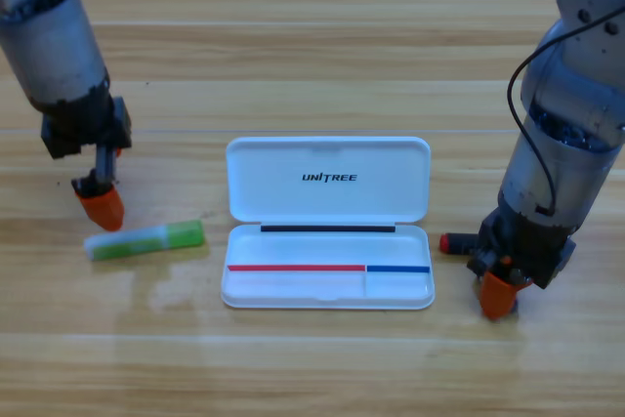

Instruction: Clean up eraser and pencils

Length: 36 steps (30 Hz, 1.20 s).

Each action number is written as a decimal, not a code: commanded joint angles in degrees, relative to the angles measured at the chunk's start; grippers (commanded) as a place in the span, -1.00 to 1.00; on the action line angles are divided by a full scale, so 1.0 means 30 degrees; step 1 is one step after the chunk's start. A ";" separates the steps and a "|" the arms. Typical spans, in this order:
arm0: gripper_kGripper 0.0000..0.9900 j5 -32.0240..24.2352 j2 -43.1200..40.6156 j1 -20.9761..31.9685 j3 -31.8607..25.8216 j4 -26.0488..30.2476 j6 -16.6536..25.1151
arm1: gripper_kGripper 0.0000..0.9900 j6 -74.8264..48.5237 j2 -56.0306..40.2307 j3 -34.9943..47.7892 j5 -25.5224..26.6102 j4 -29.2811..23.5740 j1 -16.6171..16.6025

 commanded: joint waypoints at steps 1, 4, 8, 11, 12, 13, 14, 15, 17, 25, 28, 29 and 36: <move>1.00 -0.0329 0.1507 -0.0513 0.0853 -0.0943 -0.0356 | -0.36 -0.0095 0.1575 -0.0061 0.0167 0.0235 -0.0445; 1.00 -0.0476 0.1713 -0.0571 0.1410 -0.1646 -0.0385 | -0.89 -0.0095 0.1663 -0.0061 0.0138 0.0235 -0.0474; 1.00 -0.0710 0.1976 -0.0600 0.2201 -0.2584 -0.0444 | -1.00 0.0081 0.1634 -0.0003 0.0050 0.0293 -0.0621; 1.00 -0.0798 0.2152 -0.0659 0.2611 -0.3111 -0.0532 | -1.00 0.0139 0.1429 -0.0061 0.0050 0.0615 -0.0679; 1.00 -0.0827 0.2181 -0.0659 0.2728 -0.3287 -0.0561 | -1.00 0.0139 0.1195 -0.0149 0.0050 0.0850 -0.0679; 1.00 -0.0856 0.2211 -0.0688 0.2758 -0.3375 -0.0590 | -1.00 0.0052 0.0931 -0.0266 0.0080 0.1201 -0.0679; 1.00 -0.0915 0.2240 -0.0718 0.2816 -0.3463 -0.0620 | -1.00 -0.0153 0.0521 -0.0442 0.0167 0.1582 -0.0679; 1.00 -0.0944 0.2298 -0.0747 0.2875 -0.3550 -0.0649 | -1.00 -0.0652 -0.0007 -0.0618 0.0226 0.1992 -0.0679; 0.99 -0.0974 0.2298 -0.0806 0.3050 -0.3814 -0.0737 | -1.00 -0.1941 -0.1149 -0.1262 0.0226 0.2930 -0.0211; 0.57 -0.1061 0.2211 -0.0864 0.3490 -0.4664 -0.0942 | -1.00 -0.8181 -0.1647 -0.4133 -0.1122 0.4248 0.1752; 0.22 -0.1091 0.2211 -0.0893 0.3578 -0.4810 -0.0766 | -1.00 -0.9499 -0.0505 -0.5071 -0.1122 0.4248 0.2133; 0.04 -0.1091 0.2240 -0.0864 0.3636 -0.4810 -0.0473 | -1.00 -0.9792 -0.0153 -0.5364 -0.1122 0.4248 0.2280; -1.00 -0.0768 0.1859 -0.0952 0.3461 -0.4810 -0.0005 | -1.00 -1.0818 0.1722 -0.7122 -0.0418 0.4248 0.2836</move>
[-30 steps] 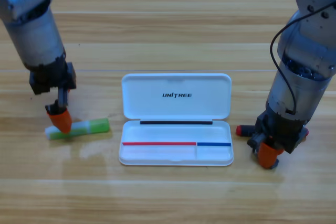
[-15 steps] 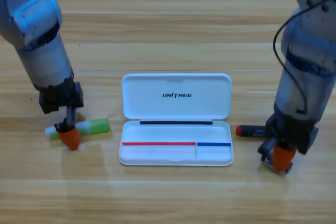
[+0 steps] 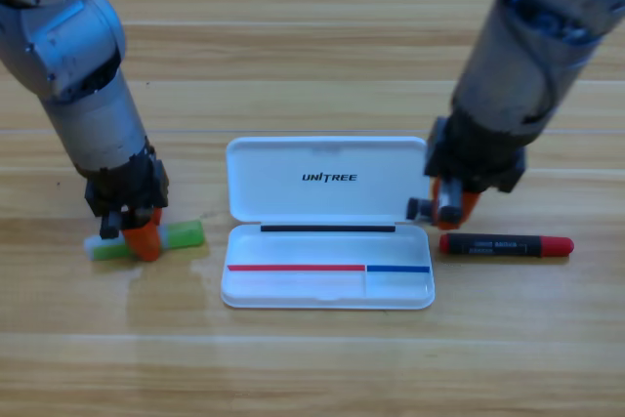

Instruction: Clean up eraser and pencils

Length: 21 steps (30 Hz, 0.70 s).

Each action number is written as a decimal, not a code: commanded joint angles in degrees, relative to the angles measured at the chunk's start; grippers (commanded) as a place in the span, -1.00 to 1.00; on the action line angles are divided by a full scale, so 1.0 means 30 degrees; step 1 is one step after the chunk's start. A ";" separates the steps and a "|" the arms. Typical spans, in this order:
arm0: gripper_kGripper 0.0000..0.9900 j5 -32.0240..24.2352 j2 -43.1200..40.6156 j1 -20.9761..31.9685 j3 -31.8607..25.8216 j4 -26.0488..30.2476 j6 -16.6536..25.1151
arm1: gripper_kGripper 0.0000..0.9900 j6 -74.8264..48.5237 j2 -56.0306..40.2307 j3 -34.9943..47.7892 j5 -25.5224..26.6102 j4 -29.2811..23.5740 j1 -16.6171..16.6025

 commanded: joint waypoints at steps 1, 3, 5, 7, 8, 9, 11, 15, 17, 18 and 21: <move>-1.00 0.0245 0.0354 -0.0151 0.0281 -0.0339 -0.0575 | -1.00 -0.0572 0.2661 -0.0910 0.0468 0.0216 0.1110; -1.00 0.0362 0.0179 -0.0151 0.0193 -0.0046 -0.0575 | -1.00 -0.0719 0.3042 -0.1174 0.0527 0.0216 0.1110; -1.00 0.0479 -0.0114 -0.0151 0.0046 0.0335 -0.0488 | -1.00 -0.0924 0.3452 -0.1291 0.0527 0.0216 0.1139; -1.00 0.0596 -0.0495 -0.0151 -0.0217 0.0862 -0.0488 | -1.00 -0.1129 0.3745 -0.1379 0.0497 0.0216 0.1139; -1.00 0.0626 -0.0730 -0.0151 -0.0364 0.1096 -0.0488 | -1.00 -0.1187 0.3862 -0.1408 0.0497 0.0216 0.1139; -1.00 0.0655 -0.0964 -0.0151 -0.0510 0.1331 -0.0488 | -1.00 -0.1246 0.3979 -0.1437 0.0497 0.0216 0.1139; -1.00 0.0684 -0.1462 -0.0151 -0.0774 0.1829 -0.0458 | -1.00 -0.1334 0.4126 -0.1467 0.0468 0.0216 0.1139; -1.00 0.0713 -0.2282 -0.0151 -0.1360 0.2913 -0.0458 | -1.00 -0.1363 0.4360 -0.1555 0.0380 0.0216 0.1081; -1.00 0.0713 -0.2605 -0.0151 -0.1507 0.3264 -0.0458 | -1.00 -0.1392 0.4419 -0.1555 0.0322 0.0216 0.1081; -1.00 0.0713 -0.2722 -0.0151 -0.1594 0.3411 -0.0458 | -1.00 -0.1392 0.4477 -0.1555 0.0292 0.0216 0.1081; -1.00 0.0713 -0.3015 -0.0151 -0.1594 0.3675 -0.0488 | -1.00 -0.1363 0.4536 -0.1525 0.0204 0.0275 0.1081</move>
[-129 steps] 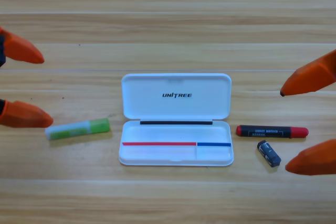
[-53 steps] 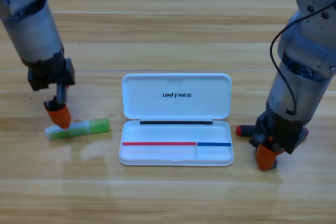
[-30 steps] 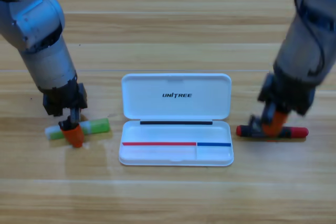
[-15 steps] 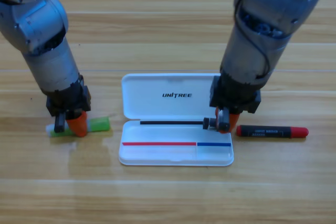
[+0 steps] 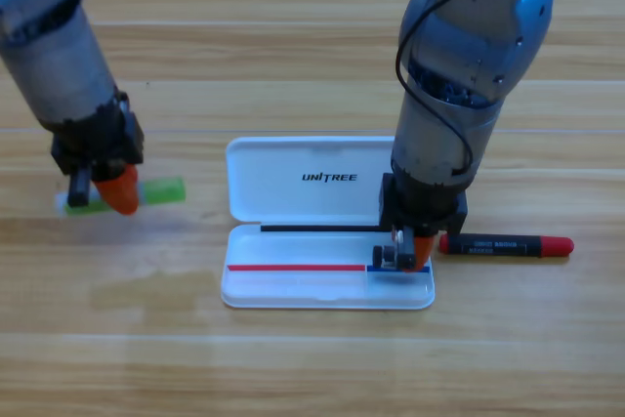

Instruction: Clean up eraser and pencils

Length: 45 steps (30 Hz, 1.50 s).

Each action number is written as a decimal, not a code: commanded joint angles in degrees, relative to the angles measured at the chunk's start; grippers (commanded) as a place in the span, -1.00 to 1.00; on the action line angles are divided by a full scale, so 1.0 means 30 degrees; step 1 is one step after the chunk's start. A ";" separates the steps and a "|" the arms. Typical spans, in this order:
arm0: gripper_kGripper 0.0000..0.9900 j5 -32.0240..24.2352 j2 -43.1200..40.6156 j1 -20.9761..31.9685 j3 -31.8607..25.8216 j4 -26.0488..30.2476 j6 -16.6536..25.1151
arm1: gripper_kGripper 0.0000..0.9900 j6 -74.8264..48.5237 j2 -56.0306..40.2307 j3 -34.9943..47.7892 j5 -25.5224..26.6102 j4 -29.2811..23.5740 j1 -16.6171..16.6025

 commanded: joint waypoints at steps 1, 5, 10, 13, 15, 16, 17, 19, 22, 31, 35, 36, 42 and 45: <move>-1.00 0.0191 -0.0559 -0.0116 0.0074 0.0554 -0.0073 | -1.00 -0.0190 0.1270 -0.0013 -0.0054 0.0300 0.0489; -1.00 0.0162 -0.0764 -0.0145 0.0045 0.0847 -0.0073 | -1.00 -0.0102 0.1241 0.0133 -0.0142 0.0505 0.0489; -1.00 0.0162 -0.0969 -0.0145 0.0045 0.1052 -0.0073 | -1.00 -0.0014 0.0977 0.0485 -0.0200 0.0535 0.0489; -1.00 0.0162 -0.0969 -0.0145 0.0045 0.1111 -0.0073 | -1.00 0.0074 0.0918 0.0573 -0.0230 0.0535 0.0489; -1.00 0.0162 -0.0998 -0.0145 0.0045 0.1170 -0.0102 | -1.00 0.0220 0.0889 0.0573 -0.0230 0.0505 0.0489; -1.00 0.0162 -0.0998 -0.0145 0.0045 0.1170 -0.0102 | -1.00 0.0337 0.0860 0.0573 -0.0230 0.0535 0.0489; -1.00 0.0162 -0.0998 -0.0175 0.0016 0.1170 -0.0132 | -0.85 0.0455 0.0831 0.0573 -0.0230 0.0535 0.0489; -1.00 0.0162 -0.1028 -0.0233 -0.0043 0.1228 -0.0132 | 0.05 0.0513 0.0743 0.0602 -0.0230 0.0535 0.0489; -1.00 0.0191 -0.1086 -0.0380 -0.0424 0.1550 -0.0161 | 0.93 0.0777 0.0420 0.0602 -0.0200 0.0505 0.0518; -1.00 0.0337 -0.0940 -0.1200 -0.2006 0.2839 -0.0688 | 1.00 0.0279 -0.3740 0.1774 -0.0405 0.1033 0.0254; -1.00 0.0308 -0.0764 -0.1962 -0.3178 0.3689 -0.1128 | 1.00 -0.1157 -0.5175 0.3473 -0.0318 0.1033 -0.0859; -1.00 0.0308 -0.0705 -0.2284 -0.3529 0.3923 -0.1304 | 1.00 -0.1684 -0.5205 0.3912 -0.0288 0.1003 -0.1298; -1.00 0.0191 0.0144 -0.4394 -0.5228 0.4832 -0.2095 | 1.00 -0.3266 -0.3330 0.4938 -0.0845 0.0124 -0.3525; -1.00 -0.0102 0.0789 -0.5478 -0.5580 0.4861 -0.2417 | 1.00 -0.3706 -0.2392 0.4967 -0.1021 -0.0784 -0.4140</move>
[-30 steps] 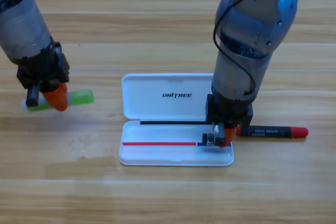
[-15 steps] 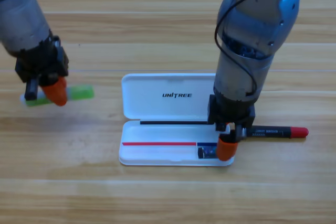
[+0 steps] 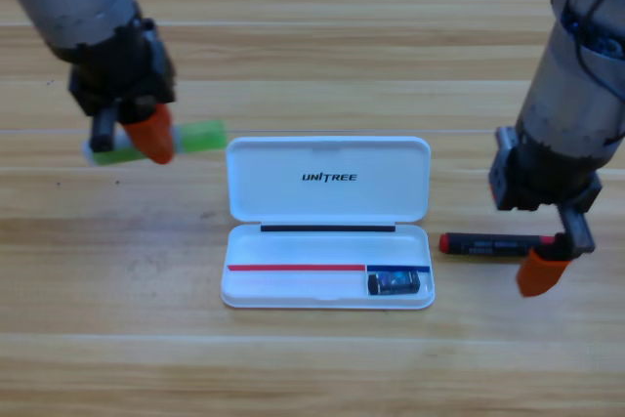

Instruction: Clean up eraser and pencils

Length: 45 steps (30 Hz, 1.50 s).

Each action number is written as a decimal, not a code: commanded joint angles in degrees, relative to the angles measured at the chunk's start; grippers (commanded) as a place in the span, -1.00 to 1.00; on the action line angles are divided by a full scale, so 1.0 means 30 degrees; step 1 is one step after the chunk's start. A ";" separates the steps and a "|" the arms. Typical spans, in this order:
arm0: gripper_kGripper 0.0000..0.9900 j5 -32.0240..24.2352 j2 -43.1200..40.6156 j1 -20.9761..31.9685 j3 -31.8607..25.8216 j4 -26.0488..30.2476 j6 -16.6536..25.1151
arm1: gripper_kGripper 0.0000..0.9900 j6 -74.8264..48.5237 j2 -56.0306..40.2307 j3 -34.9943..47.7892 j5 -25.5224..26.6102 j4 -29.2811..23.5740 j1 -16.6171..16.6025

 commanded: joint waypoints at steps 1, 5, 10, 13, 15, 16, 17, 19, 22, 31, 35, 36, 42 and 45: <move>-1.00 -0.0356 0.2045 -0.2796 -0.0447 0.0282 -0.0554 | 0.99 -0.0890 0.2478 0.0630 -0.0731 -0.1661 -0.2494; -1.00 -0.0766 0.3304 -0.3821 -0.0857 0.0282 -0.0700 | 0.98 -0.1417 0.3504 0.0396 -0.1024 -0.2481 -0.2846; -1.00 -0.1352 0.4769 -0.4437 -0.1414 0.0282 -0.0729 | 0.91 -0.1886 0.4675 -0.0278 -0.0789 -0.2715 -0.2934; -1.00 -0.1587 0.5619 -0.4466 -0.1853 0.0282 -0.0671 | 0.82 -0.2267 0.5232 -0.0630 -0.0379 -0.2715 -0.2934; -1.00 -0.1675 0.6117 -0.4466 -0.2146 0.0282 -0.0642 | 0.71 -0.2618 0.5466 -0.0717 -0.0115 -0.2715 -0.2934; -1.00 -0.1762 0.6351 -0.4466 -0.2293 0.0282 -0.0583 | 0.66 -0.2765 0.5496 -0.0717 0.0090 -0.2715 -0.2934; -1.00 -0.1792 0.6586 -0.4466 -0.2439 0.0282 -0.0554 | 0.64 -0.2941 0.5525 -0.0688 0.0265 -0.2715 -0.2934; -1.00 -0.1880 0.6937 -0.4466 -0.2791 0.0399 -0.0524 | 0.63 -0.3116 0.5584 -0.0688 0.0383 -0.2686 -0.2934; -1.00 -0.1968 0.7582 -0.4437 -0.3728 0.1044 -0.0407 | 0.09 -0.3409 0.5701 -0.0659 0.0383 -0.2598 -0.2934; -1.00 -0.2202 0.8314 -0.3821 -0.4930 0.1981 0.0149 | -1.00 -0.3585 0.5877 -0.0249 0.0353 -0.2569 -0.2934; -1.00 -0.2231 0.8431 -0.3470 -0.4900 0.1981 0.0179 | -1.00 -0.3439 0.5203 -0.0190 -0.0057 -0.2452 -0.2934; -1.00 -0.2260 0.8461 -0.3411 -0.4900 0.1981 0.0237 | -1.00 -0.3292 0.4881 -0.0190 -0.0115 -0.2335 -0.2934; -1.00 -0.2231 0.8548 -0.3001 -0.4871 0.1981 0.0413 | -1.00 -0.2149 0.2302 -0.0190 -0.0438 -0.0870 -0.2377; -1.00 -0.2260 0.8636 -0.2855 -0.4842 0.1981 0.0501 | -1.00 -0.1534 0.0984 -0.0131 -0.0467 -0.0372 -0.2025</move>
